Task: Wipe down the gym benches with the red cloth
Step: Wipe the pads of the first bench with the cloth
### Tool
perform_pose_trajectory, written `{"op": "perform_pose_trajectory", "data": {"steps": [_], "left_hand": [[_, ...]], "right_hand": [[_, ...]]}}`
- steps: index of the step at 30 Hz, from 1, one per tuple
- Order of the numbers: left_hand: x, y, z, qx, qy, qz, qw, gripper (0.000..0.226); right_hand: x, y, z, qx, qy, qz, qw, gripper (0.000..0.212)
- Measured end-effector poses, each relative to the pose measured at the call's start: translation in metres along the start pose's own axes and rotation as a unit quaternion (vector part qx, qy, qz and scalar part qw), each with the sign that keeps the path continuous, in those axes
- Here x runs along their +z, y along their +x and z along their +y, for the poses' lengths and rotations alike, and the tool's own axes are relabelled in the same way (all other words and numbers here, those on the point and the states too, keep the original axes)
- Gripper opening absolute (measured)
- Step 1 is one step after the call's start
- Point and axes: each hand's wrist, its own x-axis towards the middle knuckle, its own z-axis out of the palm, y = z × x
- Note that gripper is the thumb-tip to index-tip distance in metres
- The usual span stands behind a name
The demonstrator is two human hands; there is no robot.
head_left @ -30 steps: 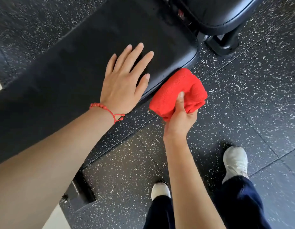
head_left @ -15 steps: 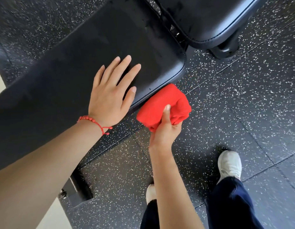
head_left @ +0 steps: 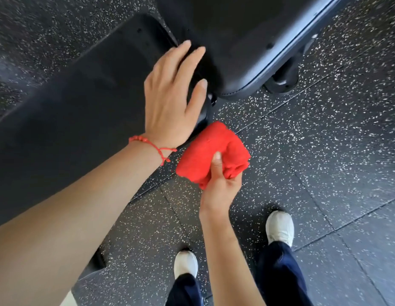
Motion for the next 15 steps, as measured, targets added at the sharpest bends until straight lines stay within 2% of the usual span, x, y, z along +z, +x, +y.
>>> {"op": "perform_pose_trajectory", "data": {"steps": [2, 4, 9, 12, 15], "left_hand": [[0.009, 0.018, 0.017, 0.03, -0.006, -0.007, 0.999, 0.047], [0.017, 0.034, 0.028, 0.041, -0.003, -0.017, 0.999, 0.048], [0.024, 0.062, 0.036, 0.04, 0.026, -0.028, 0.998, 0.049], [0.024, 0.084, 0.045, 0.049, 0.008, -0.028, 0.998, 0.049], [0.028, 0.099, 0.048, 0.055, 0.01, -0.033, 0.998, 0.048]], "right_hand": [[0.006, 0.017, -0.027, -0.052, 0.007, -0.011, 0.999, 0.025], [0.013, 0.03, -0.047, -0.095, -0.001, -0.028, 0.995, 0.025], [0.008, 0.041, -0.059, -0.068, -0.007, -0.039, 0.997, 0.029], [0.004, 0.043, -0.063, -0.078, -0.014, -0.055, 0.995, 0.029], [0.002, 0.047, -0.065, -0.076, -0.004, -0.039, 0.996, 0.029]]}}
